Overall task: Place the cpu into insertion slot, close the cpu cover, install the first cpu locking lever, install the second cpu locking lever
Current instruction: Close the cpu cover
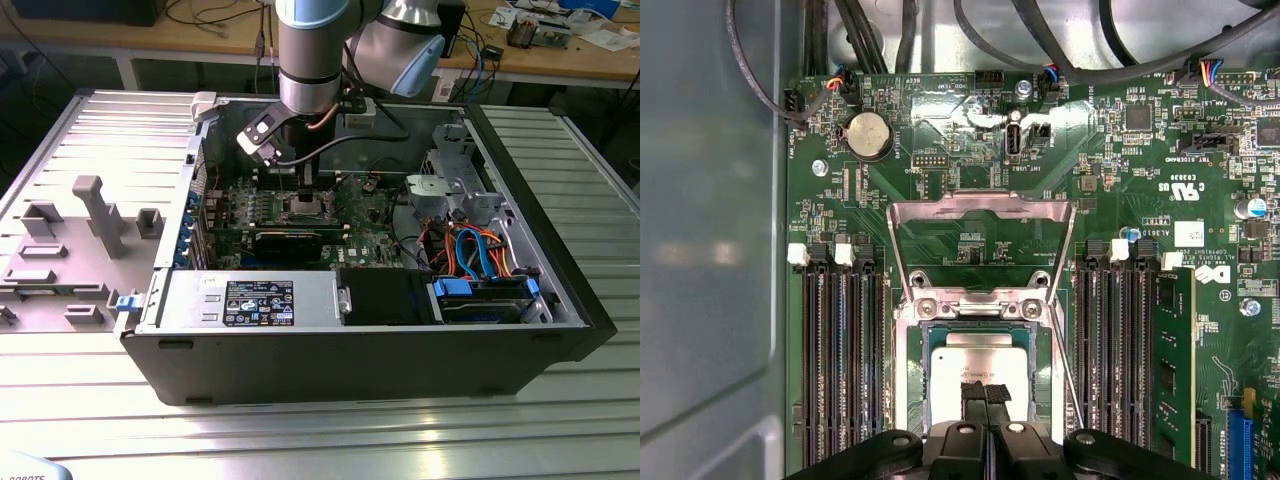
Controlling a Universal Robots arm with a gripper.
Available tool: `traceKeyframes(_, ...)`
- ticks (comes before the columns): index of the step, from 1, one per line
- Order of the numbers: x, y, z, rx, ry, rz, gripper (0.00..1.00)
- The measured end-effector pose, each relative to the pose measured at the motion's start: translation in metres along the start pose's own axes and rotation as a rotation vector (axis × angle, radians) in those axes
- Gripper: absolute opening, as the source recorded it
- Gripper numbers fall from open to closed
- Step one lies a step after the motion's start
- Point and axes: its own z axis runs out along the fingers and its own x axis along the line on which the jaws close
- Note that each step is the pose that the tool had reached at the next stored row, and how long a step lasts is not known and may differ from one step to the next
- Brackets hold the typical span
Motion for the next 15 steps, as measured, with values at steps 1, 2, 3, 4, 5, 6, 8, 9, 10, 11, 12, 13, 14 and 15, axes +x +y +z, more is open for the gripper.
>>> traceKeyframes(1, 0.0000, 0.0000, 0.0000, 0.0000, 0.0000, 0.000, 0.11)
traceKeyframes(2, 0.0000, 0.0000, 0.0000, 0.0001, -0.0001, 0.000, 0.11)
traceKeyframes(3, 0.0000, 0.0000, 0.0000, 0.0000, 0.0000, 0.000, 0.11)
traceKeyframes(4, 0.0000, 0.0000, -0.0005, 0.0000, 0.0001, 0.000, 0.11)
traceKeyframes(5, 0.0001, 0.0000, -0.0026, 0.0001, -0.0001, 0.000, 0.11)
traceKeyframes(6, 0.0002, 0.0001, -0.0046, 0.0001, -0.0001, 0.000, 0.11)
traceKeyframes(8, 0.0007, 0.0002, -0.0065, 0.0000, -0.0066, 0.000, 0.11)
traceKeyframes(9, 0.0006, 0.0002, -0.0065, 0.0000, -0.0073, 0.000, 0.11)
traceKeyframes(10, 0.0006, 0.0001, -0.0066, 0.0001, -0.0075, 0.000, 0.11)
traceKeyframes(11, 0.0007, 0.0001, -0.0066, 0.0001, -0.0076, 0.000, 0.11)
traceKeyframes(12, 0.0007, 0.0001, -0.0065, 0.0000, -0.0077, 0.000, 0.11)
traceKeyframes(13, 0.0007, 0.0001, -0.0065, 0.0001, -0.0079, 0.000, 0.11)
traceKeyframes(14, 0.0007, 0.0001, -0.0065, 0.0000, -0.0079, 0.000, 0.11)
traceKeyframes(15, 0.0007, 0.0001, -0.0065, 0.0001, -0.0080, 0.000, 0.11)
